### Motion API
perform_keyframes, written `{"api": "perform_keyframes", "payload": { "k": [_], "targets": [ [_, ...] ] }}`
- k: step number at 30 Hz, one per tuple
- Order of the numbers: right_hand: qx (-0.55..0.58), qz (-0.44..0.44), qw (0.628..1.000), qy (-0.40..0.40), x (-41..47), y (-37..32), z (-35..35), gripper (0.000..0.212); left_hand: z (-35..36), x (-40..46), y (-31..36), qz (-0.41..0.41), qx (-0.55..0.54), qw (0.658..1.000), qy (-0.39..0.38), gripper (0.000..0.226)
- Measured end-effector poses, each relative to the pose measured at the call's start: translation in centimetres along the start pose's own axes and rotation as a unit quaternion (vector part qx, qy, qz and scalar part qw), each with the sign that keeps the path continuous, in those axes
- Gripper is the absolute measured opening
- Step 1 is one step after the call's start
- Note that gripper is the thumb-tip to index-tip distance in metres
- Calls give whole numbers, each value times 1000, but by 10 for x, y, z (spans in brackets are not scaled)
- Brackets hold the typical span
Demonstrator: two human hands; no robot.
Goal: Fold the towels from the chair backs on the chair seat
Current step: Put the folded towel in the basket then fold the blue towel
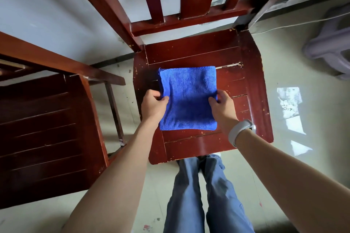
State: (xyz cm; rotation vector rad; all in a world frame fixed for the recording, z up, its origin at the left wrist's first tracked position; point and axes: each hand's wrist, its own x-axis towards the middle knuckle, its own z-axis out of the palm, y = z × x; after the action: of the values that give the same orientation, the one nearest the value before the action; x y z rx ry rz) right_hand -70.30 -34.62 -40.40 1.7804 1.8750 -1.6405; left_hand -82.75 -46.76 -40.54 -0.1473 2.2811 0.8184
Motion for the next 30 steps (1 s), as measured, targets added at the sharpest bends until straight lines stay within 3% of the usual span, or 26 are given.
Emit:
{"api": "perform_keyframes", "payload": {
  "k": [4, 7, 12, 16, 18, 21, 24, 30],
  "targets": [
    [80, 12, 996, -26, -25, -6, -31, 33, -14, -29, 14, 8, -87, 995, -42, 19],
    [127, 0, 990, -54, -49, -5, -67, 34, -24, -62, 25, 31, -137, 986, -86, 31],
    [254, 47, 959, -119, -96, 0, -143, 34, -15, -134, 50, 52, -100, 983, -142, 32],
    [294, 90, 940, -150, -128, 24, -220, 29, 17, -195, 88, -9, -112, 971, -211, 23],
    [308, 85, 937, -139, -143, 38, -265, 31, 41, -228, 107, -8, -85, 967, -241, 31],
    [334, 71, 932, -121, -160, 61, -330, 36, 84, -274, 136, 70, -3, 962, -264, 50],
    [329, 54, 938, -89, -177, 94, -412, 42, 145, -341, 176, 192, 87, 943, -257, 29],
    [333, 15, 942, 29, -213, 148, -554, 48, 267, -456, 242, 346, 175, 886, -255, 34]
  ]
}}
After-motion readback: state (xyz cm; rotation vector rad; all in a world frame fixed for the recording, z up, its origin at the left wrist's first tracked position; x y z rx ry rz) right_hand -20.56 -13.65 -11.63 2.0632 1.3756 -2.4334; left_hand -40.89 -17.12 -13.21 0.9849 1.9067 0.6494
